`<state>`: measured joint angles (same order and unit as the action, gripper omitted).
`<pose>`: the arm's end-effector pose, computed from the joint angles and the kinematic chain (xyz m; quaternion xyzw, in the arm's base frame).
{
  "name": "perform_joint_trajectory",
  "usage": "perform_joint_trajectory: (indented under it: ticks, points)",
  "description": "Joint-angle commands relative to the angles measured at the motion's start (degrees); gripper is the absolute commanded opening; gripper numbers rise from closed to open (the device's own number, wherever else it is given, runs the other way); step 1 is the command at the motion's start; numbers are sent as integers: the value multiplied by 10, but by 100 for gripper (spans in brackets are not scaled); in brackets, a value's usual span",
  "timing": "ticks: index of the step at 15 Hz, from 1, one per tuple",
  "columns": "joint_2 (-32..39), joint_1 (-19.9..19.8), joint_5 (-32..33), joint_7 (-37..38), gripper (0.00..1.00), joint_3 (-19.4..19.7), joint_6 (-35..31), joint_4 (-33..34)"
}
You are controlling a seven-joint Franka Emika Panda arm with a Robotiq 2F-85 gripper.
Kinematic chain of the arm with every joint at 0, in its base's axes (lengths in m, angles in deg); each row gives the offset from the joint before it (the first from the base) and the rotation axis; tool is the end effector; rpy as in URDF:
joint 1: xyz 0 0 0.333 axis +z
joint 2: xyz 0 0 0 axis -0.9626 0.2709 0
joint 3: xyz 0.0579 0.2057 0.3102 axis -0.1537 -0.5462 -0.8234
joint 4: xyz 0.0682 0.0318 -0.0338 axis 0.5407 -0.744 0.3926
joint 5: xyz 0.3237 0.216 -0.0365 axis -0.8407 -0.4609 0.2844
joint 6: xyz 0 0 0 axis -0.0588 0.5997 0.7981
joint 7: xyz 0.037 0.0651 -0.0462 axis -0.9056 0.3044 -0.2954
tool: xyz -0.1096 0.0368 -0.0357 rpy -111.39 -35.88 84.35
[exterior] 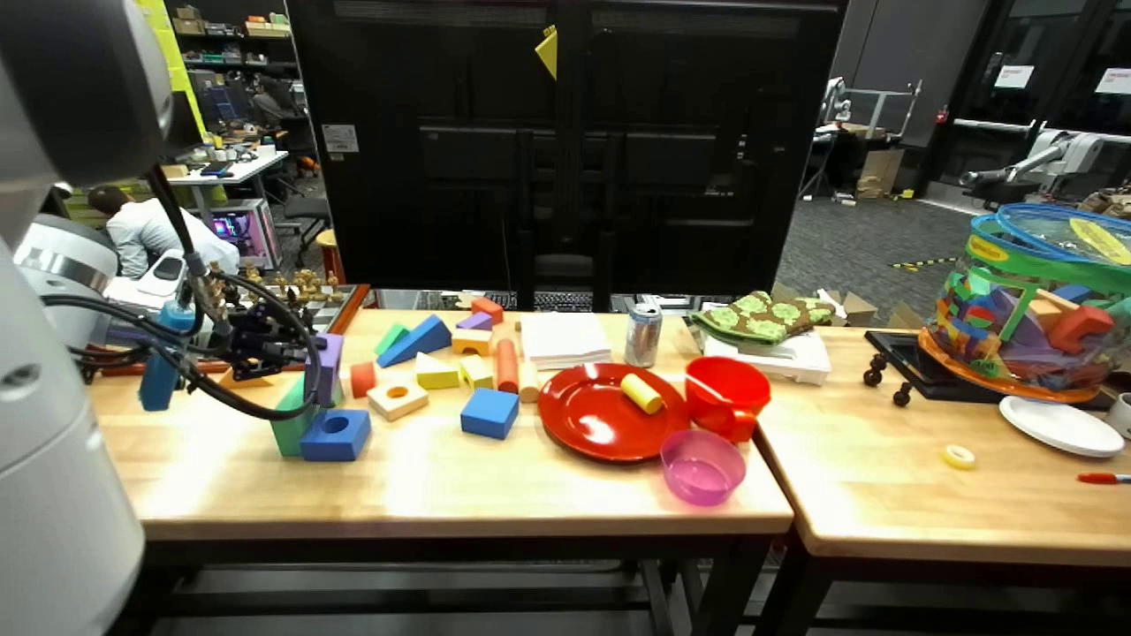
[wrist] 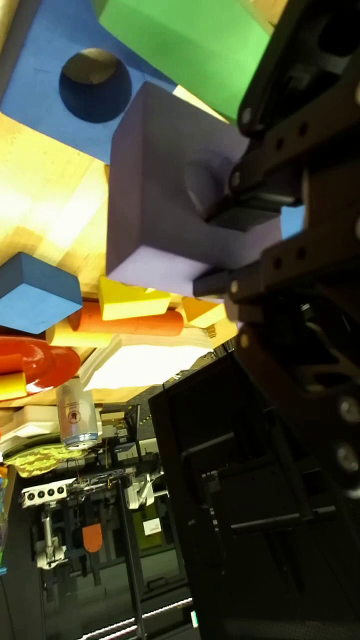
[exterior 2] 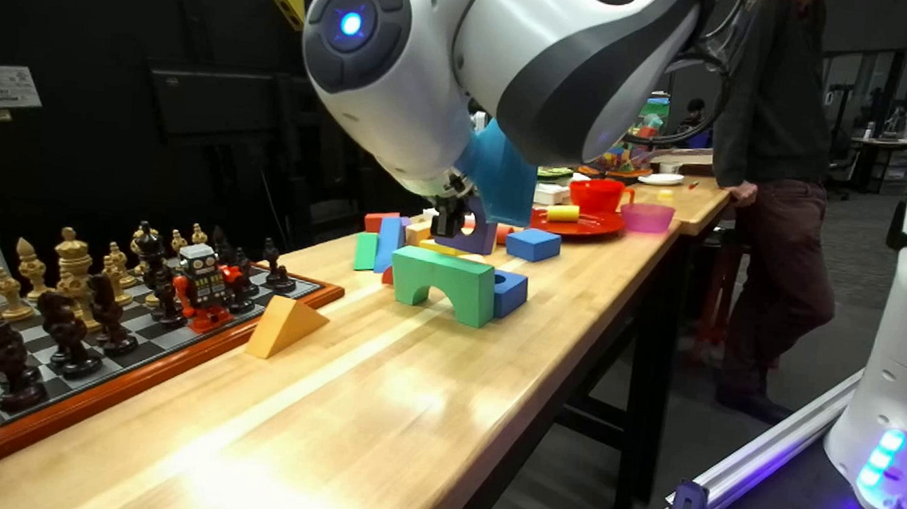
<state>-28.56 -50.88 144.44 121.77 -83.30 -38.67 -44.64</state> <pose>0.3215 0.3967 0.4049 0.7977 0.3059 0.2478 0.4568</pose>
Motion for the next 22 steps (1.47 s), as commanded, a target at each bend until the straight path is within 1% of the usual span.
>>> perform_joint_trajectory:
  ticks: [1, 12, 22]
  points:
    - [36, 36, 14, 9, 6, 16, 45, 36]
    - [107, 103, 34, 5, 6, 43, 137, 112]
    - [151, 157, 38, -6, 6, 93, 163, 167]
